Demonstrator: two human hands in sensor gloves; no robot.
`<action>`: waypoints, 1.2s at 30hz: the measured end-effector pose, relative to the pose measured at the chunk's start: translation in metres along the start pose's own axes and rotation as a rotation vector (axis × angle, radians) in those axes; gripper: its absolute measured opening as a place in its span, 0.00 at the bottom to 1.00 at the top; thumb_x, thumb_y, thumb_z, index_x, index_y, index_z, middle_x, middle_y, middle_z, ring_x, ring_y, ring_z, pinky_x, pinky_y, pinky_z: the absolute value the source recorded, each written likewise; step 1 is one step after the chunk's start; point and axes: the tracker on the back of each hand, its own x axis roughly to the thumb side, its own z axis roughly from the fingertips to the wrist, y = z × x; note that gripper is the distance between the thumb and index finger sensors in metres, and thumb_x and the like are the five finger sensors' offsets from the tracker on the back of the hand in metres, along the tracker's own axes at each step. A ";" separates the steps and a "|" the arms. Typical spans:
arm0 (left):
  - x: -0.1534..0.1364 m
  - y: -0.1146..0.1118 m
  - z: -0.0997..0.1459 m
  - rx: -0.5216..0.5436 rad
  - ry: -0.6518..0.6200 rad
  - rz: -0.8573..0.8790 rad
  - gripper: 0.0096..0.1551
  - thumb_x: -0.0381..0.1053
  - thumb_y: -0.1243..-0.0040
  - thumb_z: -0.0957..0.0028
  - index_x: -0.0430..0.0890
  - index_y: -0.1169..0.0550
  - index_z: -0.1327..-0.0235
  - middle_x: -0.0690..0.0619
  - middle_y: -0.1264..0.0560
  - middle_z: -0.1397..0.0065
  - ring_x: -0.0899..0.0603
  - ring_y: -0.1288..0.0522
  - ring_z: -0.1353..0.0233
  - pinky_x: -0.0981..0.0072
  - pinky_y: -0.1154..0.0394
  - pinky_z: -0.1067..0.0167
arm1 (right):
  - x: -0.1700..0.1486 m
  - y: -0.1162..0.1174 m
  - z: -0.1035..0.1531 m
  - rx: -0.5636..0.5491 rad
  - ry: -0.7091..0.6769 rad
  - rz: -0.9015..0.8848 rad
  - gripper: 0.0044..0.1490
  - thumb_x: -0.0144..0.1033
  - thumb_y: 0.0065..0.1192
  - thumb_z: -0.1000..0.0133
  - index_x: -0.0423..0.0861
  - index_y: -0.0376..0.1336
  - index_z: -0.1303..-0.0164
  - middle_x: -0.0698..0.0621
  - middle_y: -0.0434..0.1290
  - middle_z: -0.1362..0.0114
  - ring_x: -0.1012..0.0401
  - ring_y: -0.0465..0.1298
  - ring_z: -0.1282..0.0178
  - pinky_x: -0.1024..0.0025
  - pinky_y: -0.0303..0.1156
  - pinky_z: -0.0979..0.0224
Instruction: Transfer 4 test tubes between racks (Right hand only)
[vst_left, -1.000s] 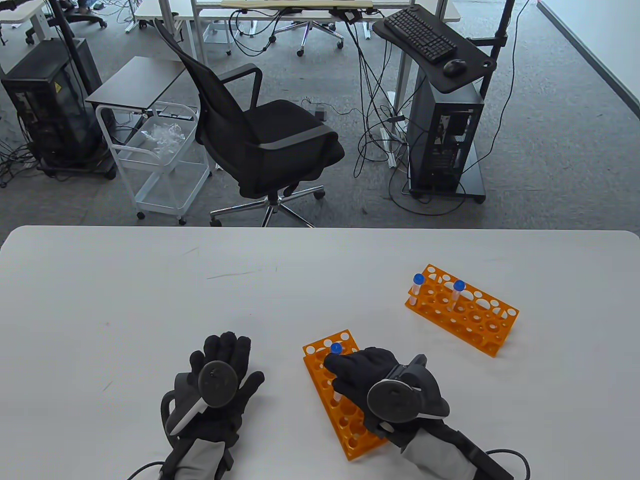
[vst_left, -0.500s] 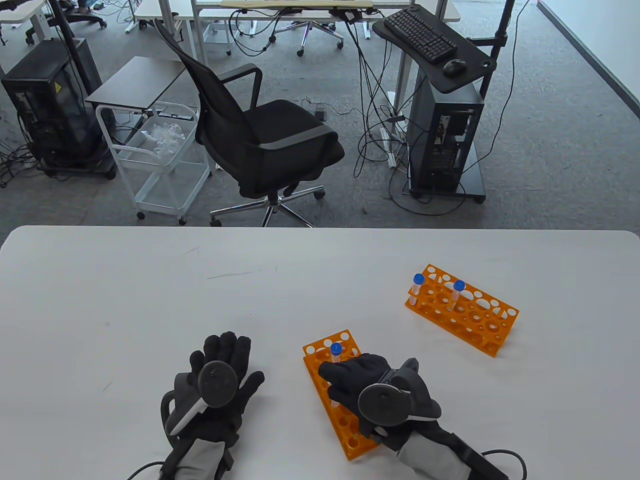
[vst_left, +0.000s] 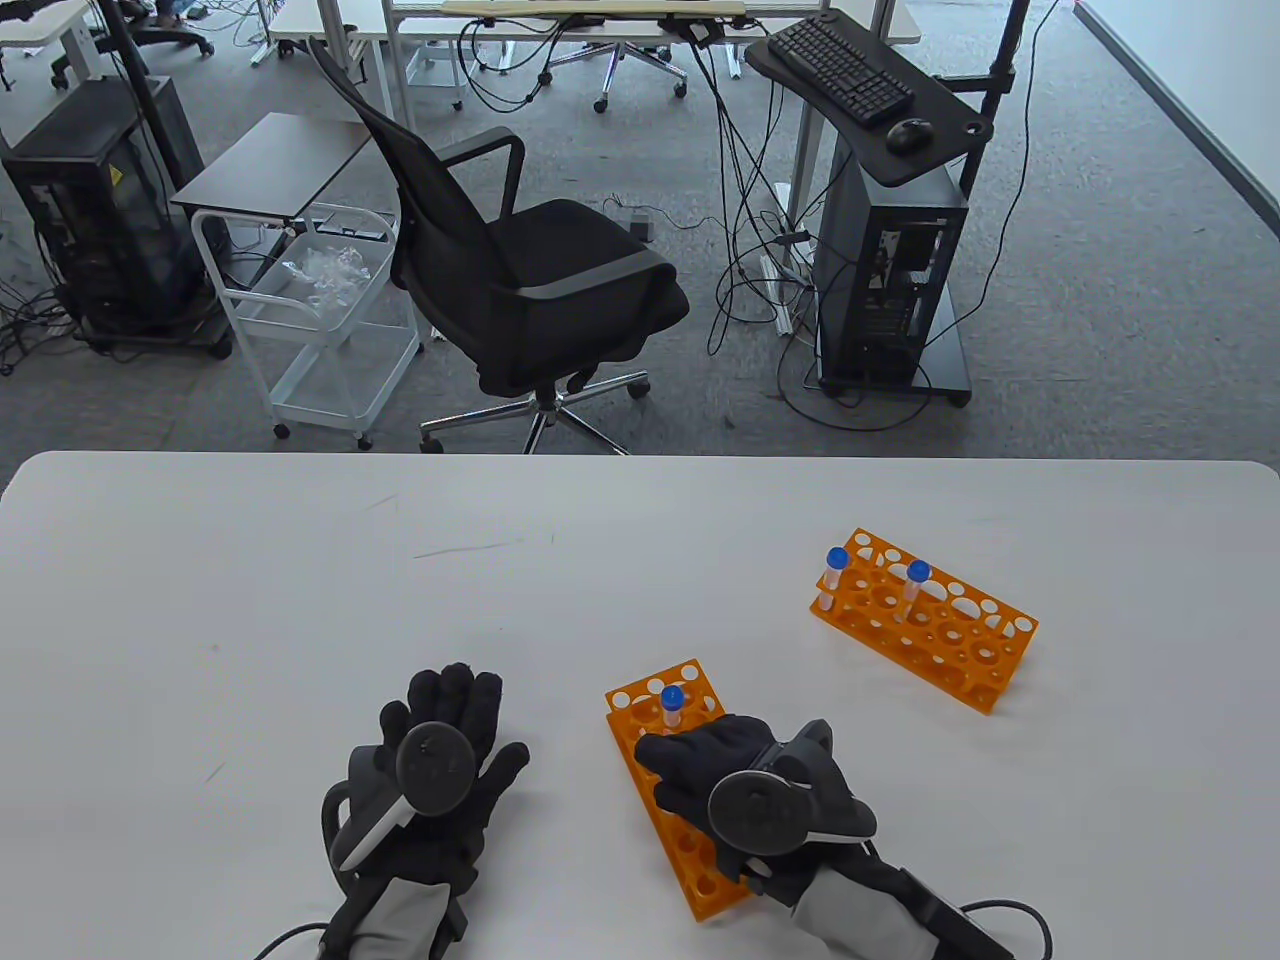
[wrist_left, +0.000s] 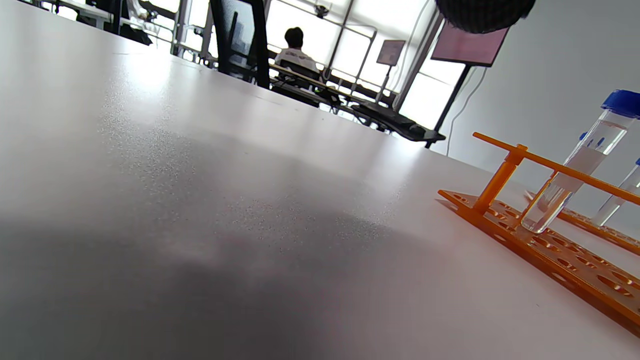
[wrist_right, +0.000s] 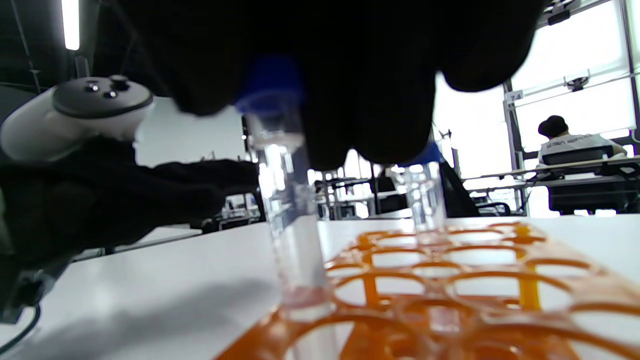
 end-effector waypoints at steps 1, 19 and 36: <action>0.000 0.000 0.000 0.000 0.000 0.000 0.43 0.74 0.61 0.38 0.71 0.62 0.16 0.64 0.68 0.12 0.50 0.75 0.14 0.54 0.75 0.19 | 0.000 0.000 0.000 0.006 0.000 0.001 0.30 0.39 0.68 0.49 0.42 0.71 0.38 0.43 0.83 0.40 0.44 0.81 0.42 0.41 0.70 0.37; 0.000 0.000 0.000 0.002 -0.001 0.001 0.43 0.75 0.61 0.38 0.71 0.62 0.16 0.64 0.68 0.12 0.50 0.75 0.14 0.54 0.76 0.19 | 0.002 0.011 -0.002 0.078 0.006 0.014 0.29 0.39 0.68 0.50 0.43 0.71 0.38 0.43 0.83 0.40 0.44 0.80 0.42 0.40 0.69 0.37; 0.000 0.001 0.000 0.005 -0.002 0.003 0.43 0.74 0.61 0.38 0.71 0.62 0.16 0.64 0.68 0.12 0.50 0.75 0.14 0.54 0.75 0.19 | 0.001 0.006 -0.002 0.062 0.025 -0.018 0.31 0.42 0.65 0.48 0.43 0.70 0.36 0.42 0.81 0.37 0.42 0.79 0.40 0.39 0.67 0.35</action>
